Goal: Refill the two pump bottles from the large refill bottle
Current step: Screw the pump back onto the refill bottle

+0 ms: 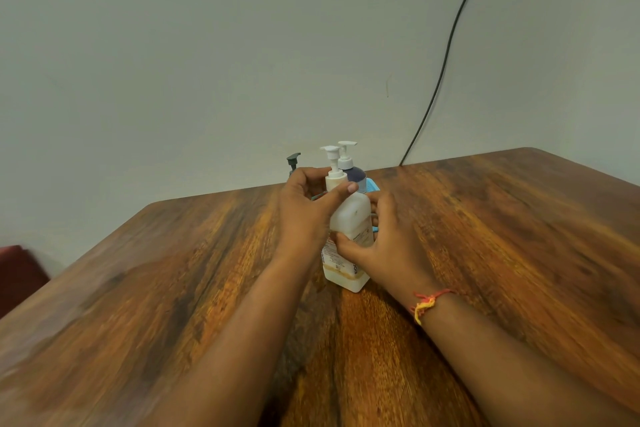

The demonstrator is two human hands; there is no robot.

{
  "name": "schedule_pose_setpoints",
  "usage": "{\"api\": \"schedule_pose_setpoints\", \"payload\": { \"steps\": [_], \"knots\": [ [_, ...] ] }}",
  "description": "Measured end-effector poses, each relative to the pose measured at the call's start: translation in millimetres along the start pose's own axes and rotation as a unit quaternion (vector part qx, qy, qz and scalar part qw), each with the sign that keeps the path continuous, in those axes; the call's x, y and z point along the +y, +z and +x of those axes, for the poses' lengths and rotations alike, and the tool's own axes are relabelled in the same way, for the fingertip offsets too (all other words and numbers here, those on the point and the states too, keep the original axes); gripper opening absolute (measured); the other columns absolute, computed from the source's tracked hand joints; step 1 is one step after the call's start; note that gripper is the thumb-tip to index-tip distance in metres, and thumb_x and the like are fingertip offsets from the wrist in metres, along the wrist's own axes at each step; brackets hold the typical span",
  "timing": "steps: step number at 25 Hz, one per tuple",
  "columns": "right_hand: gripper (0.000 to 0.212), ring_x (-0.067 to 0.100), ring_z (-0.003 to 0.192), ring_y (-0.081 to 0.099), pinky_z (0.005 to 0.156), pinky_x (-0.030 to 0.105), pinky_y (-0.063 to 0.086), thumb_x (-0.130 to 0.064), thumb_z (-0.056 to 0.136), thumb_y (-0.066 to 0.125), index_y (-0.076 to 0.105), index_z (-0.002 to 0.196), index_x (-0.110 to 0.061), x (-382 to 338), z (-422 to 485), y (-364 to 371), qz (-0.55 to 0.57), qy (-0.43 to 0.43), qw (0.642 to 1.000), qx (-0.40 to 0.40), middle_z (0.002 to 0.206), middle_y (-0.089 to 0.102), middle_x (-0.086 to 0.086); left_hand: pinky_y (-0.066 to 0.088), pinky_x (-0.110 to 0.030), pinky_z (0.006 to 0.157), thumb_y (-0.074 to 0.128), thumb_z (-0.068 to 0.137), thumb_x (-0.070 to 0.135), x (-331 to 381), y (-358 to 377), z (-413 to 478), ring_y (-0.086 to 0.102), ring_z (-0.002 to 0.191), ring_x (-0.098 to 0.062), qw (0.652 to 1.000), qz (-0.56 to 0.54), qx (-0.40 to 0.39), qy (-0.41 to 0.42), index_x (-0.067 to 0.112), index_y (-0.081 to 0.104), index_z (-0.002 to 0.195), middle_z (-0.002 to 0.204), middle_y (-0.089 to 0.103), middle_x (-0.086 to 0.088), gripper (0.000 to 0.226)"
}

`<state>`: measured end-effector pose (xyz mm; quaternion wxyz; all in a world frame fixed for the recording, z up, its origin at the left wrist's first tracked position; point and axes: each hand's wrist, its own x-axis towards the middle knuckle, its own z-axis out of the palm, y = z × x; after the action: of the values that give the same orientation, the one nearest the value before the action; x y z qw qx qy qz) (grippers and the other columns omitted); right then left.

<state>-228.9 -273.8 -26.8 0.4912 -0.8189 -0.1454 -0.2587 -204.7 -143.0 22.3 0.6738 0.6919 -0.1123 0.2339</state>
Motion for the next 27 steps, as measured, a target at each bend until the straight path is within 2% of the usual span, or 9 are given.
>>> {"api": "schedule_pose_setpoints", "payload": {
  "steps": [4, 7, 10, 13, 17, 20, 22, 24, 27],
  "knots": [
    [0.068, -0.004, 0.091, 0.058, 0.066, 0.012, 0.050, -0.048, 0.077, 0.080, 0.034, 0.126, -0.039, 2, 0, 1, 0.006, 0.003, 1.000, 0.002, 0.113, 0.057, -0.014, 0.063, -0.030, 0.075, 0.092, 0.070, 0.023, 2, 5, -2, 0.071, 0.089, -0.009, 1.000, 0.007, 0.024, 0.016, 0.028, 0.062, 0.096, 0.097, 0.072, 0.006, 0.039],
    [0.067, -0.009, 0.090, 0.057, 0.065, 0.010, 0.049, -0.048, 0.077, 0.080, 0.031, 0.122, -0.045, 1, 0, 1, 0.009, 0.000, 1.000, -0.001, 0.109, 0.055, -0.018, 0.059, -0.021, 0.069, 0.092, 0.070, 0.026, 3, 7, -3, 0.070, 0.087, -0.007, 0.999, 0.022, 0.027, 0.019, 0.025, 0.059, 0.100, 0.096, 0.070, 0.007, 0.044],
    [0.067, -0.011, 0.089, 0.056, 0.063, 0.007, 0.049, -0.046, 0.078, 0.080, 0.029, 0.121, -0.047, -1, -1, 0, 0.014, 0.003, 1.000, -0.004, 0.106, 0.053, -0.022, 0.058, -0.020, 0.068, 0.091, 0.072, 0.022, 0, 5, -2, 0.068, 0.082, -0.005, 0.999, 0.025, 0.003, 0.021, 0.022, 0.060, 0.100, 0.093, 0.070, 0.005, 0.042],
    [0.065, -0.014, 0.087, 0.054, 0.064, 0.002, 0.046, -0.045, 0.078, 0.080, 0.032, 0.122, -0.043, -2, -1, -1, 0.014, 0.002, 1.000, -0.001, 0.104, 0.052, -0.023, 0.061, -0.025, 0.074, 0.087, 0.077, 0.022, 0, -1, 1, 0.072, 0.088, -0.008, 0.999, 0.031, -0.038, 0.013, 0.022, 0.064, 0.104, 0.098, 0.075, 0.003, 0.035],
    [0.066, -0.014, 0.086, 0.052, 0.063, 0.000, 0.044, -0.048, 0.077, 0.081, 0.034, 0.123, -0.040, -2, 0, -1, 0.006, 0.006, 1.000, 0.002, 0.107, 0.053, -0.018, 0.059, -0.045, 0.094, 0.078, 0.088, 0.024, -3, -19, 8, 0.071, 0.107, -0.019, 0.993, 0.040, -0.113, 0.011, 0.027, 0.072, 0.116, 0.111, 0.076, 0.001, 0.029],
    [0.067, -0.013, 0.087, 0.051, 0.062, 0.002, 0.045, -0.050, 0.076, 0.081, 0.037, 0.125, -0.036, 0, 0, 0, -0.006, 0.004, 1.000, 0.014, 0.109, 0.055, -0.015, 0.055, -0.043, 0.103, 0.066, 0.097, 0.029, -3, -29, 10, 0.066, 0.118, -0.011, 0.985, 0.073, -0.158, 0.013, 0.035, 0.069, 0.127, 0.122, 0.074, 0.011, 0.031],
    [0.067, -0.013, 0.087, 0.051, 0.060, 0.004, 0.046, -0.050, 0.076, 0.081, 0.037, 0.124, -0.036, 0, 0, 0, -0.007, 0.006, 1.000, 0.012, 0.109, 0.054, -0.015, 0.055, -0.032, 0.099, 0.059, 0.100, 0.024, 1, -28, 8, 0.066, 0.114, -0.002, 0.982, 0.080, -0.169, 0.013, 0.039, 0.069, 0.123, 0.118, 0.074, 0.017, 0.030],
    [0.067, -0.013, 0.085, 0.052, 0.058, 0.007, 0.046, -0.049, 0.076, 0.081, 0.036, 0.124, -0.036, -1, 0, 0, -0.009, 0.006, 1.000, 0.007, 0.107, 0.054, -0.018, 0.056, -0.022, 0.088, 0.057, 0.102, 0.021, 5, -21, 4, 0.068, 0.107, 0.000, 0.982, 0.075, -0.171, 0.009, 0.036, 0.068, 0.121, 0.113, 0.075, 0.017, 0.027],
    [0.067, -0.012, 0.086, 0.056, 0.061, 0.007, 0.049, -0.047, 0.076, 0.082, 0.035, 0.123, -0.038, 0, 0, 1, 0.001, 0.001, 1.000, 0.010, 0.102, 0.055, -0.022, 0.060, -0.027, 0.086, 0.066, 0.097, 0.033, 4, -10, 1, 0.071, 0.105, -0.006, 0.987, 0.075, -0.139, 0.025, 0.030, 0.067, 0.118, 0.111, 0.076, 0.008, 0.022]
  ]
}}
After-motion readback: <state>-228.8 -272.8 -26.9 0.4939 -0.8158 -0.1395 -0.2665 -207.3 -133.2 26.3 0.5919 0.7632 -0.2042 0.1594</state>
